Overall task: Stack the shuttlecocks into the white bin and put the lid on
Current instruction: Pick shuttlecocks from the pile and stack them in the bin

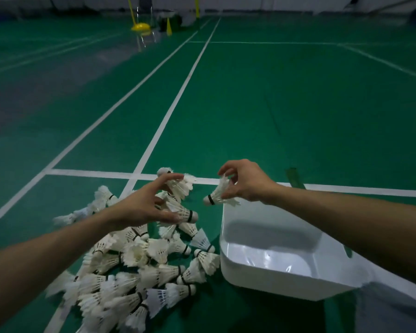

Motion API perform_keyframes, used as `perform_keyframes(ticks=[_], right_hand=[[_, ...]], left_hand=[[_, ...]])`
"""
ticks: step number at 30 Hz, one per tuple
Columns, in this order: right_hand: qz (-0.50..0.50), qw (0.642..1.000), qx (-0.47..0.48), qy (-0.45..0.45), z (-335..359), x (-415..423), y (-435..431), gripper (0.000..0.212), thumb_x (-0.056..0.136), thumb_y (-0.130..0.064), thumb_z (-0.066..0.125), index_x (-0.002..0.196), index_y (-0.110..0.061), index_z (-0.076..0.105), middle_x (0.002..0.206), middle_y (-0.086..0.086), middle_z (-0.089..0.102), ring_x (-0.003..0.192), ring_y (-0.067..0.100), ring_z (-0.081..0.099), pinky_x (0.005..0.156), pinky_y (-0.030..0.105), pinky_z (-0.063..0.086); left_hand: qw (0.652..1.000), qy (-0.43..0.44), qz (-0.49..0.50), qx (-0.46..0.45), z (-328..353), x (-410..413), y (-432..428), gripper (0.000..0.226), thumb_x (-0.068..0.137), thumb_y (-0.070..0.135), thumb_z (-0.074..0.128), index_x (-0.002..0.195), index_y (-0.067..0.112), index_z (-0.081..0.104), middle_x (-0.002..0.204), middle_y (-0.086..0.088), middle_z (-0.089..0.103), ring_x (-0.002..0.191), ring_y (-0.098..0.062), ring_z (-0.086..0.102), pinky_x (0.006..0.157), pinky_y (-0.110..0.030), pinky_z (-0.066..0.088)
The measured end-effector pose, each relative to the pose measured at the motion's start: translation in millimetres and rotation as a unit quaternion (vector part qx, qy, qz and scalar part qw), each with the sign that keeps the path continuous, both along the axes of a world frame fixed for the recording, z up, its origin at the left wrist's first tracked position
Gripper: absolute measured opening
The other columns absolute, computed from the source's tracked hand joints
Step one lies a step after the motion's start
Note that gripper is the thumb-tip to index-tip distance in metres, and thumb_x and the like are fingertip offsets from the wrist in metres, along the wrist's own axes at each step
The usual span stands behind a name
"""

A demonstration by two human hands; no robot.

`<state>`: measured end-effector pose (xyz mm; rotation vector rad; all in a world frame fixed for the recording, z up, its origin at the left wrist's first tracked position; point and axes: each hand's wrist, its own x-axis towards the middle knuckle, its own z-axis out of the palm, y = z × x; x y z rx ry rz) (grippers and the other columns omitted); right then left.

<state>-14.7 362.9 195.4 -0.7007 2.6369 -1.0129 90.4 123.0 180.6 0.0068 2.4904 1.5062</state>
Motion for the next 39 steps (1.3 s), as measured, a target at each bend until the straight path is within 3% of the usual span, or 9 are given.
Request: perform_keyframes(ticks=[6, 10, 13, 19, 22, 27, 32, 36, 39], right_hand=[[-0.044, 0.998, -0.016, -0.031, -14, -25, 46, 0.047, 0.06, -0.013, 0.091, 0.102, -0.013, 0.07, 0.089, 0.0, 0.064, 0.068, 0.008, 0.057, 0.069, 0.024, 0.05], [-0.077, 0.995, -0.031, -0.05, -29, -38, 70, 0.053, 0.061, -0.014, 0.09, 0.11, -0.017, 0.071, 0.079, -0.004, 0.058, 0.062, 0.008, 0.052, 0.068, 0.022, 0.047], [-0.108, 0.988, -0.031, -0.106, -53, -45, 89, 0.043, 0.059, -0.014, 0.091, 0.098, -0.012, 0.073, 0.069, -0.003, 0.059, 0.063, 0.011, 0.053, 0.061, 0.021, 0.047], [-0.077, 0.983, 0.011, -0.168, -104, -54, 97, 0.046, 0.06, -0.004, 0.088, 0.102, -0.009, 0.071, 0.096, 0.012, 0.072, 0.093, 0.024, 0.069, 0.073, 0.027, 0.057], [-0.072, 0.981, 0.038, -0.178, -135, -58, 85, 0.043, 0.06, -0.005, 0.087, 0.099, -0.013, 0.071, 0.095, 0.008, 0.072, 0.091, 0.021, 0.069, 0.078, 0.032, 0.058], [-0.122, 0.975, 0.016, -0.184, -190, -62, 68, 0.036, 0.059, 0.002, 0.085, 0.083, -0.019, 0.067, 0.08, 0.005, 0.067, 0.074, 0.019, 0.064, 0.067, 0.026, 0.052], [-0.13, 0.977, 0.075, -0.149, -222, -61, 65, 0.039, 0.066, -0.012, 0.084, 0.103, -0.015, 0.072, 0.102, 0.001, 0.067, 0.082, 0.014, 0.057, 0.071, 0.018, 0.04], [-0.161, 0.973, 0.087, -0.142, -236, -59, 64, 0.039, 0.068, -0.011, 0.083, 0.105, -0.014, 0.071, 0.107, 0.005, 0.069, 0.095, 0.023, 0.065, 0.088, 0.029, 0.05], [-0.188, 0.968, 0.047, -0.157, -236, -64, 59, 0.036, 0.067, -0.008, 0.084, 0.099, -0.013, 0.07, 0.101, 0.006, 0.07, 0.086, 0.022, 0.068, 0.085, 0.036, 0.055]], left_hand=[[0.999, -0.007, -0.033, 0.025, 2, -44, 52, 0.093, 0.066, 0.002, 0.081, 0.136, 0.045, 0.038, 0.121, 0.004, 0.049, 0.091, -0.021, 0.068, 0.074, -0.034, 0.059], [0.998, 0.002, -0.042, 0.054, -18, -76, 81, 0.096, 0.062, 0.006, 0.084, 0.135, 0.047, 0.037, 0.119, 0.007, 0.052, 0.097, -0.02, 0.066, 0.079, -0.032, 0.058], [0.995, -0.006, -0.07, 0.065, -31, -98, 91, 0.097, 0.056, 0.014, 0.085, 0.131, 0.052, 0.038, 0.121, 0.008, 0.052, 0.103, -0.019, 0.063, 0.08, -0.029, 0.057], [0.993, -0.025, -0.074, 0.094, -59, -123, 82, 0.1, 0.058, 0.006, 0.084, 0.134, 0.051, 0.036, 0.116, 0.018, 0.051, 0.092, -0.006, 0.065, 0.069, -0.021, 0.055], [0.991, -0.041, -0.074, 0.106, -73, -125, 76, 0.102, 0.054, 0.009, 0.083, 0.133, 0.052, 0.036, 0.117, 0.018, 0.051, 0.096, -0.008, 0.067, 0.072, -0.026, 0.056], [0.99, -0.032, -0.057, 0.124, -87, -126, 77, 0.1, 0.053, 0.011, 0.084, 0.13, 0.055, 0.038, 0.119, 0.018, 0.052, 0.101, -0.013, 0.066, 0.075, -0.028, 0.057], [0.987, -0.025, -0.03, 0.155, -95, -123, 75, 0.101, 0.051, 0.014, 0.084, 0.13, 0.056, 0.038, 0.126, 0.012, 0.053, 0.11, -0.022, 0.063, 0.086, -0.04, 0.056], [0.986, -0.019, -0.025, 0.162, -99, -120, 73, 0.101, 0.049, 0.019, 0.085, 0.129, 0.058, 0.037, 0.129, 0.012, 0.053, 0.116, -0.022, 0.059, 0.091, -0.043, 0.053], [0.987, -0.013, -0.035, 0.155, -99, -120, 75, 0.101, 0.05, 0.021, 0.086, 0.129, 0.059, 0.036, 0.129, 0.011, 0.053, 0.117, -0.021, 0.058, 0.091, -0.041, 0.053]])
